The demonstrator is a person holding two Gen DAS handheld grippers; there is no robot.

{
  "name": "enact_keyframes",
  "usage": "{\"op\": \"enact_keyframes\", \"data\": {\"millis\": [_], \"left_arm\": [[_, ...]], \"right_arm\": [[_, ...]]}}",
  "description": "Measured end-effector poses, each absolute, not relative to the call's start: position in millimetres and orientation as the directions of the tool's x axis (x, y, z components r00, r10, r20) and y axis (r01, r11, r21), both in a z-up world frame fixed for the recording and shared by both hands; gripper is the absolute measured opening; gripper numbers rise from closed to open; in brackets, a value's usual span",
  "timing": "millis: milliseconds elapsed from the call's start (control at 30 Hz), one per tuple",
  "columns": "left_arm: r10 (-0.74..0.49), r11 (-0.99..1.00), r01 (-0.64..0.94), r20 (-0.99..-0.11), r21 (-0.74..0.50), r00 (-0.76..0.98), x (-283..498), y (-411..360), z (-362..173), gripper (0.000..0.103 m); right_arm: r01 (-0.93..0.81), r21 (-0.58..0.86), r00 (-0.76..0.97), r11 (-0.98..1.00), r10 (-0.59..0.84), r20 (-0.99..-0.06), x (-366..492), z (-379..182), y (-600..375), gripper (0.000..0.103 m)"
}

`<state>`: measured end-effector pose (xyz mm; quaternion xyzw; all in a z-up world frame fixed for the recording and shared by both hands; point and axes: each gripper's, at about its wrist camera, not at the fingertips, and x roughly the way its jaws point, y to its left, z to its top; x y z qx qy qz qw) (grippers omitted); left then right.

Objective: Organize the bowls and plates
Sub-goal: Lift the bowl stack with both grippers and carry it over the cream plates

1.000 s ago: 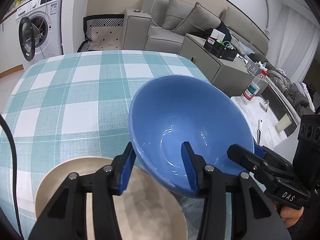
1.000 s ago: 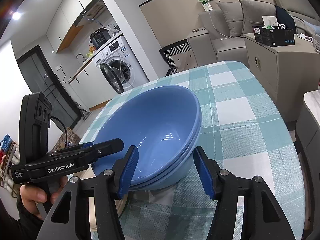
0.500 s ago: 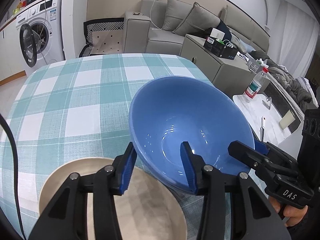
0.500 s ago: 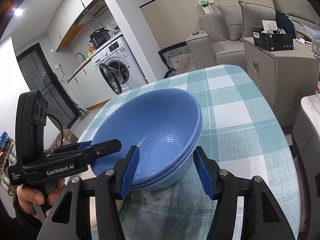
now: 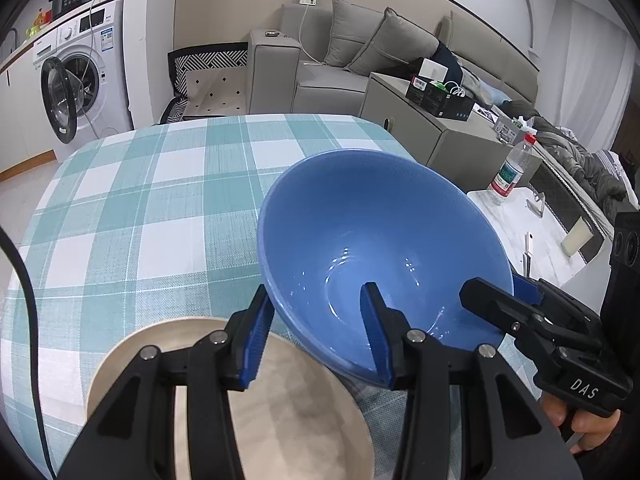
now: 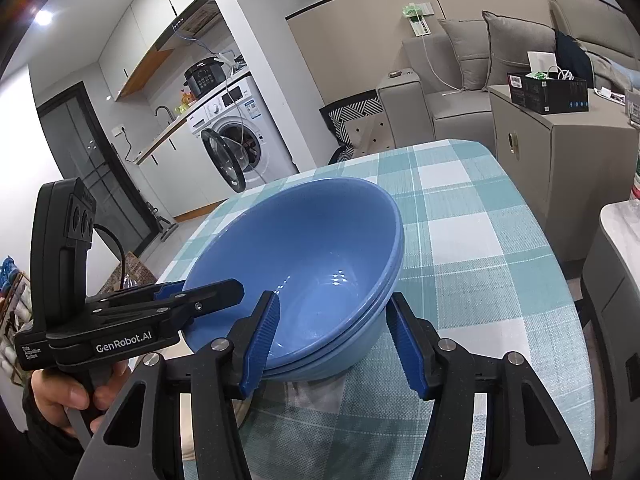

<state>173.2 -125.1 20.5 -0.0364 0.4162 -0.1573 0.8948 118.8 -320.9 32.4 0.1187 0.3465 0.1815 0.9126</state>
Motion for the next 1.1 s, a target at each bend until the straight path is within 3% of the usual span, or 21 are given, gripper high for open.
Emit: {"op": "enact_keyframes", "data": {"millis": [1100], "left_arm": [[-0.255,0.967,0.202,-0.663,-0.157,0.704,122,-92,69,0.043]], "right_arm": [[-0.38,0.294,0.726,0.877,0.48,-0.492,80,83,-287,0.057]]}}
